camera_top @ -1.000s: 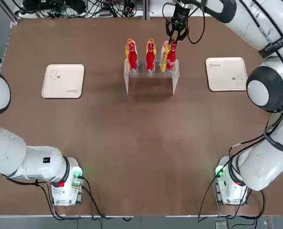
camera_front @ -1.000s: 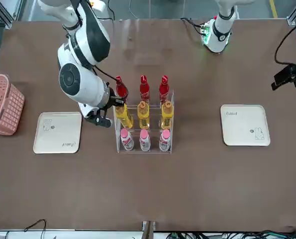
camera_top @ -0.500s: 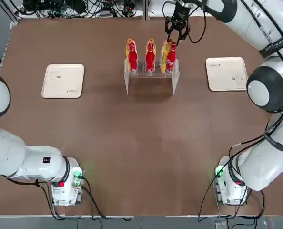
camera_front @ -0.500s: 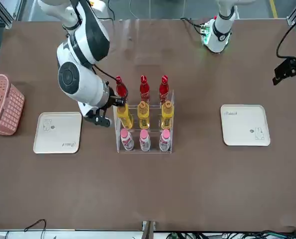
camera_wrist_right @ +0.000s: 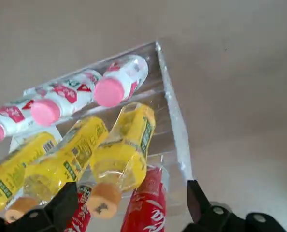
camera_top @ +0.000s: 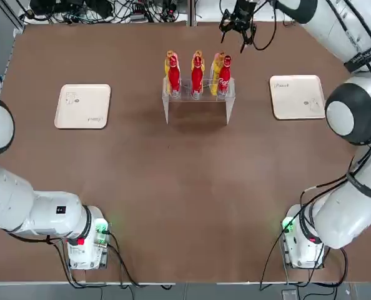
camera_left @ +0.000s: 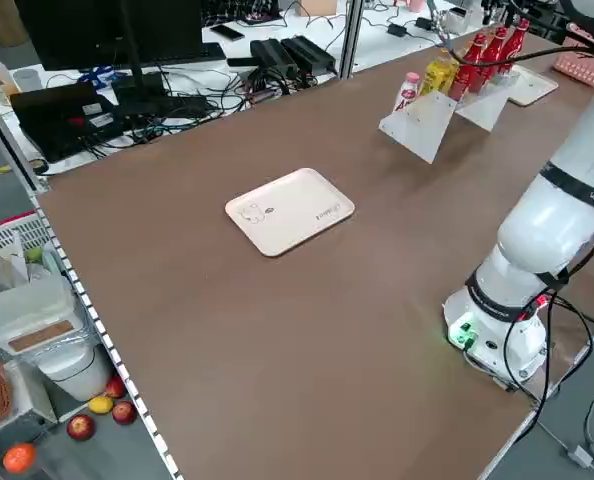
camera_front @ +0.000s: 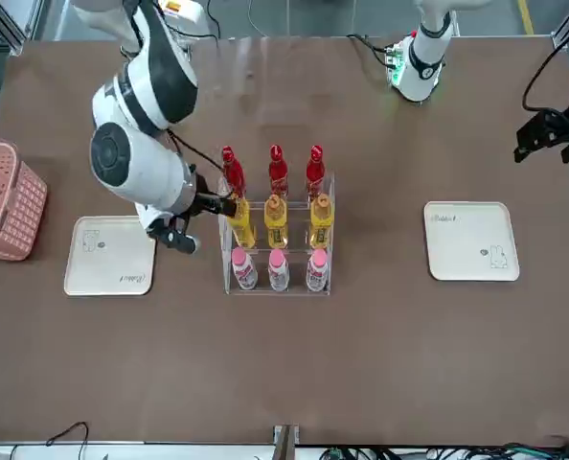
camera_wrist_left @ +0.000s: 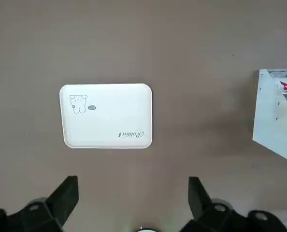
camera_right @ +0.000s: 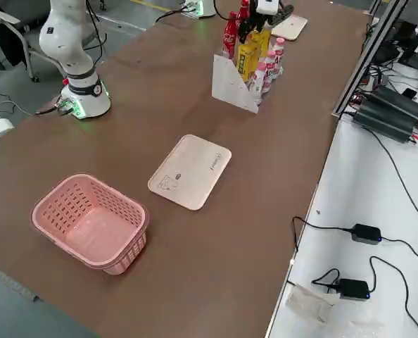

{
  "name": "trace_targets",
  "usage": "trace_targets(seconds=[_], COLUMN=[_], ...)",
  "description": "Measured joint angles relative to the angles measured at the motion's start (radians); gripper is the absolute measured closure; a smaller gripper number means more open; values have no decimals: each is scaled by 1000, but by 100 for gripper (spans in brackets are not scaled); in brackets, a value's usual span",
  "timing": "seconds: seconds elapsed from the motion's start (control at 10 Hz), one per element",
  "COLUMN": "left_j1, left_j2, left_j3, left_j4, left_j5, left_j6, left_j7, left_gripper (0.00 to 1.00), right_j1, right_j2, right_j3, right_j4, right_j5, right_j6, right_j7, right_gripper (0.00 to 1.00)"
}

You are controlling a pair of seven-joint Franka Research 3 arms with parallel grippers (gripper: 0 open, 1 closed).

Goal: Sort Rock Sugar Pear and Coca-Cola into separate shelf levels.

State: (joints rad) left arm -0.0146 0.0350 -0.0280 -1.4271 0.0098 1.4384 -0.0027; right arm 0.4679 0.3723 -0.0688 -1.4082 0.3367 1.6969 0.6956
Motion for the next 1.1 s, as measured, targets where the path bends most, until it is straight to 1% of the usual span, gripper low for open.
trace_targets(seconds=[0.2, 0.3, 0.6, 0.7, 0.9, 1.0, 1.1], left_j1=[-1, -1, 1, 2, 3, 4, 4], left_j2=[1, 1, 1, 1, 1, 1, 1], left_j3=[0, 0, 1, 1, 2, 2, 2], left_j4=[0, 0, 0, 0, 0, 1, 1], left_j5=[0, 0, 0, 0, 0, 0, 0], left_j6=[0, 0, 0, 0, 0, 0, 0], left_j7=[1, 3, 4, 4, 4, 4, 4], left_gripper=[0, 0, 0, 0, 0, 0, 0], right_j1=[-88, -127, -257, -298, -342, -364, -400], right_j2=[-11, -17, -17, -17, -43, -81, -131], right_j3=[-5, -9, -16, -17, -20, -17, 2], right_j4=[35, 39, 39, 39, 51, 55, 56], right_j5=[-2, -28, -153, -195, -280, -291, -292], right_j6=[-4, -5, -5, -5, -21, -60, -114], right_j7=[-125, -212, -463, -511, -531, -531, -531], right_gripper=[0, 0, 0, 0, 0, 0, 0])
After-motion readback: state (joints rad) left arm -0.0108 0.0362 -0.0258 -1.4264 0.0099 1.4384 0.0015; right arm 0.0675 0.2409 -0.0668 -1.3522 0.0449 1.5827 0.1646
